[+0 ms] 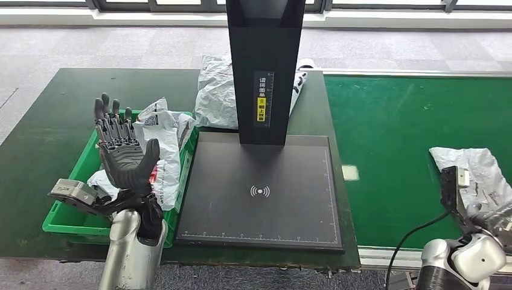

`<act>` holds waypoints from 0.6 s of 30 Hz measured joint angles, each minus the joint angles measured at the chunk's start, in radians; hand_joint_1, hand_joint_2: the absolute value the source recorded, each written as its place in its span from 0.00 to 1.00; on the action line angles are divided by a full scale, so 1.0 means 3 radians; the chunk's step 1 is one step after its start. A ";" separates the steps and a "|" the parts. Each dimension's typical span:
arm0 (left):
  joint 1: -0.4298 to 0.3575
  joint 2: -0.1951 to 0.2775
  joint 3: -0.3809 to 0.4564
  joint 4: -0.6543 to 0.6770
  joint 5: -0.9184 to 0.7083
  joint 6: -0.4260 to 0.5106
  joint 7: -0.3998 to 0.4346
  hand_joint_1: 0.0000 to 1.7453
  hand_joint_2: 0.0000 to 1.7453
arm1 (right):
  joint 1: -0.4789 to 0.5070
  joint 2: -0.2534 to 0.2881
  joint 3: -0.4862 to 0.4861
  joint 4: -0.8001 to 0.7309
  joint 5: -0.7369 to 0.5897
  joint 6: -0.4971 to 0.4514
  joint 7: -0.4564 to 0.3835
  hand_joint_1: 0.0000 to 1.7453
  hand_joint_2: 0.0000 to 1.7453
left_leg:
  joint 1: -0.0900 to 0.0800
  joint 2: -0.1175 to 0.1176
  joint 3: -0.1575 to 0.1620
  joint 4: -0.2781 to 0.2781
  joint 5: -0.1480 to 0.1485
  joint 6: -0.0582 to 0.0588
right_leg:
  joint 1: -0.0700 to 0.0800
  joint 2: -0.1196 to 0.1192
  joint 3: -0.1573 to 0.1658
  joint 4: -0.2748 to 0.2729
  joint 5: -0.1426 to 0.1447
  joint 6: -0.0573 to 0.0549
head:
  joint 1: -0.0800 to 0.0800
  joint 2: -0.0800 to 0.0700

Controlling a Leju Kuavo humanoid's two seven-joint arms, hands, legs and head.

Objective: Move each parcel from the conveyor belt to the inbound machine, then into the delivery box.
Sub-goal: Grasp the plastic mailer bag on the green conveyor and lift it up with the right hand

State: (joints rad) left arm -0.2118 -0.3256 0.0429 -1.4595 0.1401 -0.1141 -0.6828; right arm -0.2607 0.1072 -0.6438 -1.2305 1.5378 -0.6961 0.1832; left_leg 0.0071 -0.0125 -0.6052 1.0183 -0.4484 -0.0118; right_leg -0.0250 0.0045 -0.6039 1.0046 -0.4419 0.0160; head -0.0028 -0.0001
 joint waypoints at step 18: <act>0.0266 0.0043 -0.0232 0.0045 0.0101 -0.0169 0.0073 0.00 1.00 | -0.0508 -0.0537 -0.0709 0.1928 -0.1949 0.0089 -0.2218 0.00 1.00 | 0.0000 0.0005 -0.0001 -0.0001 0.0000 0.0000 | 0.0001 0.0003 -0.0003 0.0000 0.0000 0.0000 | 0.0000 0.0000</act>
State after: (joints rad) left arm -0.1319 -0.3128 -0.0267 -1.4460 0.1703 -0.1646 -0.6609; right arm -0.4132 -0.0538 -0.8565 -0.6520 0.9532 -0.6693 -0.4822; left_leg 0.0073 -0.0112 -0.6055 1.0179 -0.4483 -0.0118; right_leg -0.0248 0.0055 -0.6049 1.0047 -0.4420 0.0159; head -0.0027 -0.0001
